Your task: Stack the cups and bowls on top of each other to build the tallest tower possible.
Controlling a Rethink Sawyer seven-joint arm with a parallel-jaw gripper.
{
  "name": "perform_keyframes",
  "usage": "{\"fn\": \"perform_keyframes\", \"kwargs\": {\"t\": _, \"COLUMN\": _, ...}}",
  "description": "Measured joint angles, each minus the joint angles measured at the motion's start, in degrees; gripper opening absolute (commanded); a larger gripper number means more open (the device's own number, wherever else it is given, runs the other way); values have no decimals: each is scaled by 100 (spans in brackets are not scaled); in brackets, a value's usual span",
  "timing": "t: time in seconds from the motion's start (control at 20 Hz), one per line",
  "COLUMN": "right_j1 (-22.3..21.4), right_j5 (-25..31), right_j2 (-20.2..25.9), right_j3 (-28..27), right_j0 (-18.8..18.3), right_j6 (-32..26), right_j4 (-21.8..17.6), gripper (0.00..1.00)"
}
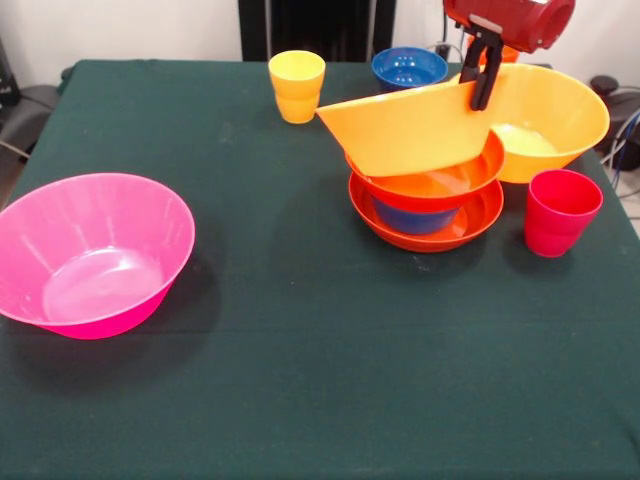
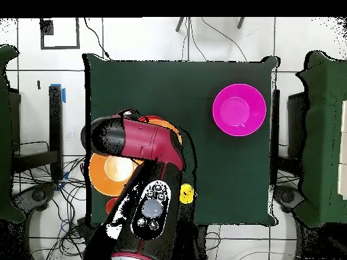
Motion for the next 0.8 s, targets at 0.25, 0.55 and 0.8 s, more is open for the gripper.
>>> {"fn": "perform_keyframes", "kwargs": {"t": 0.25, "right_j1": 83, "right_j5": 6, "right_j2": -71, "right_j3": -97, "right_j0": 80, "right_j6": 0, "right_j4": 1, "gripper": 0}}
{"fn": "perform_keyframes", "kwargs": {"t": 0.55, "right_j1": 178, "right_j5": 145, "right_j2": -164, "right_j3": -224, "right_j0": 172, "right_j6": 0, "right_j4": 1, "gripper": 0}}
{"fn": "perform_keyframes", "kwargs": {"t": 0.8, "right_j1": 253, "right_j5": 258, "right_j2": -242, "right_j3": -311, "right_j0": 204, "right_j6": 0, "right_j4": 1, "gripper": 0}}
